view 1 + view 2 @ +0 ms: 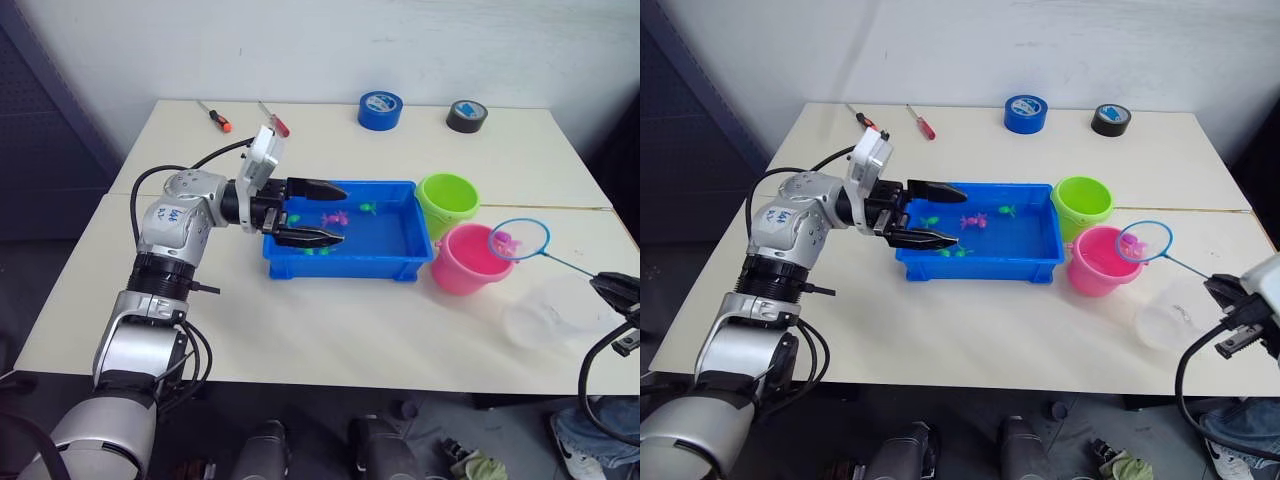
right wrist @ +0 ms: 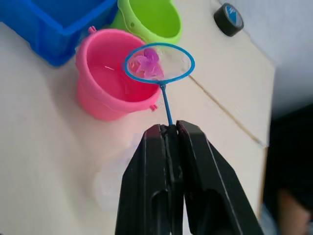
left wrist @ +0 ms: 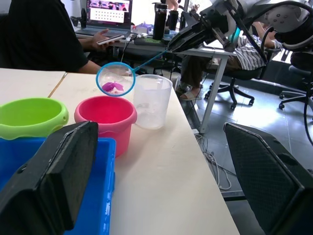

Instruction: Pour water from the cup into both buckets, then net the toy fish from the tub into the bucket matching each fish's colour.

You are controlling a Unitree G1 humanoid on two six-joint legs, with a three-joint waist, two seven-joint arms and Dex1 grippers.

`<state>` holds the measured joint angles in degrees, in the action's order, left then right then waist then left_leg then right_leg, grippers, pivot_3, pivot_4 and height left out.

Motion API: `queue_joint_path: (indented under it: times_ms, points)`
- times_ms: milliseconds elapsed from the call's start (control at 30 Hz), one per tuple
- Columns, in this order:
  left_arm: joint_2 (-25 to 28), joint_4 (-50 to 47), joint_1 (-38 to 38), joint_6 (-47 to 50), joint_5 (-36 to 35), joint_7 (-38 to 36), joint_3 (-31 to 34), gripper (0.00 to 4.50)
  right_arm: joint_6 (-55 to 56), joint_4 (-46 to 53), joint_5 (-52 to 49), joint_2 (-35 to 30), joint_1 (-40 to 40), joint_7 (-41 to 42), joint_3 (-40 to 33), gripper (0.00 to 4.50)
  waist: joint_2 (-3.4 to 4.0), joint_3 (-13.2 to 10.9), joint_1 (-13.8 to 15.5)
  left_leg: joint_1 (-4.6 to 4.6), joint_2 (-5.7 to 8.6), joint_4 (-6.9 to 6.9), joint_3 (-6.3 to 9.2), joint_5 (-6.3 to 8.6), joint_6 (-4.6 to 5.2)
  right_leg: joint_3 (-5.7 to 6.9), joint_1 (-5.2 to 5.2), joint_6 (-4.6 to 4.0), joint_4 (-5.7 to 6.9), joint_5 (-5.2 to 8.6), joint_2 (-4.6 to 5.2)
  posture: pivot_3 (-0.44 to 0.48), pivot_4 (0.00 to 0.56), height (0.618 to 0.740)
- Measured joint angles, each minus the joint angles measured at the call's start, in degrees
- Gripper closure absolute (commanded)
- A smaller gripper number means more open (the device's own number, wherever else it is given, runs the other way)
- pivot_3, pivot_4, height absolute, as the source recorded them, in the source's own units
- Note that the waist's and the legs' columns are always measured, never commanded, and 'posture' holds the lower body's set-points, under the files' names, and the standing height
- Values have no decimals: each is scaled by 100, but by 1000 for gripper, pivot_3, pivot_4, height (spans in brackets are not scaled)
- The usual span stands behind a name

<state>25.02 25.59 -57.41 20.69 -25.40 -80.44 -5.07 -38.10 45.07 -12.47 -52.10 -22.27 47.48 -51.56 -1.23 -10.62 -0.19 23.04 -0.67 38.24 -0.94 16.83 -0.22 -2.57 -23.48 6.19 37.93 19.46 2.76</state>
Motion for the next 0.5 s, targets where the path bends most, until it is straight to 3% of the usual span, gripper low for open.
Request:
queue_joint_path:
  times_ms: [200, 500]
  points:
    - [0, 14, 0, -13, 28, -46, 3, 29, 2080, -552, 1667, -505, -601, -44, 484, 4500, 0, 0, 13, 1, 2, 0, -7, -1, -2, -43, -1, 6, -4, -3, -17, 0, 150, 740]
    - [5, 12, 1, 54, 66, -30, 8, 29, 4476, -1442, 3238, -893, -382, -293, 650, 4500, -2, 1, -1, -13, -5, -1, -31, -3, -6, -71, -1, 7, -3, -3, -29, 0, 150, 740]
